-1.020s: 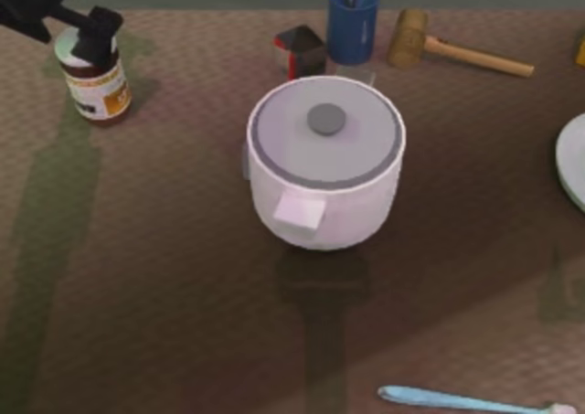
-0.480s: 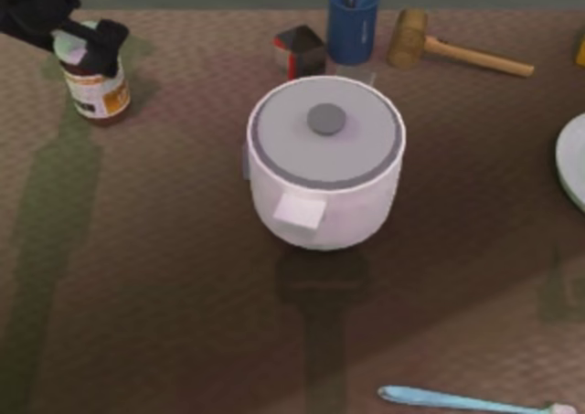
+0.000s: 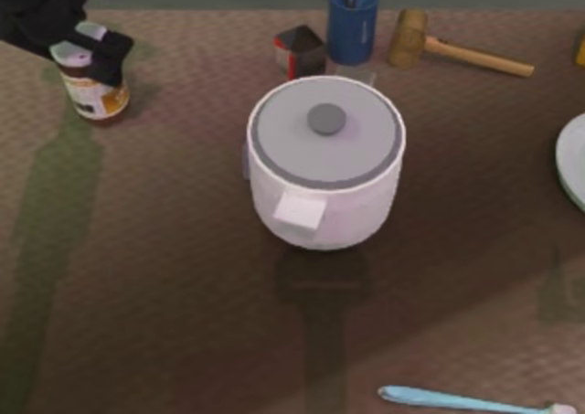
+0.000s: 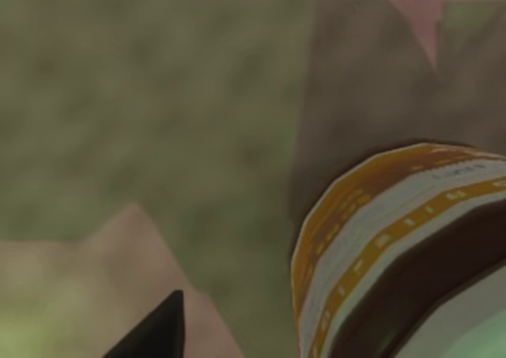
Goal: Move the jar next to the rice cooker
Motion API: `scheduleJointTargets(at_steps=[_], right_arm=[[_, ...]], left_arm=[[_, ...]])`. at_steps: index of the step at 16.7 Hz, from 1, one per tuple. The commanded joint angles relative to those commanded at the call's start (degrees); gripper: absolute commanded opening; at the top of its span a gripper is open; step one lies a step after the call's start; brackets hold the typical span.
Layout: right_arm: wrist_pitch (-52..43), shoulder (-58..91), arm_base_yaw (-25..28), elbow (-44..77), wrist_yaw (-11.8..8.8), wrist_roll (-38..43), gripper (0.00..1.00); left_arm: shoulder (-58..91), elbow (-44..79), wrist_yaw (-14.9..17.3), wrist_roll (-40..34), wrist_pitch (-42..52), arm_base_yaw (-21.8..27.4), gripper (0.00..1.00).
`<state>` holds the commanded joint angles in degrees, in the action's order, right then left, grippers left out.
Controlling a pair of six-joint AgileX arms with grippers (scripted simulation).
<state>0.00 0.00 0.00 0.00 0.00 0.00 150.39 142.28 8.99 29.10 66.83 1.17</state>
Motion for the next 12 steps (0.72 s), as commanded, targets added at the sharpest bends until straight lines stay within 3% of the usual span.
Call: scheduleJointTargets(at_steps=[12], right_arm=[[0.0, 0.0, 0.0, 0.0, 0.0, 0.0, 1.00]], left_arm=[[0.0, 0.0, 0.0, 0.0, 0.0, 0.0, 0.02]])
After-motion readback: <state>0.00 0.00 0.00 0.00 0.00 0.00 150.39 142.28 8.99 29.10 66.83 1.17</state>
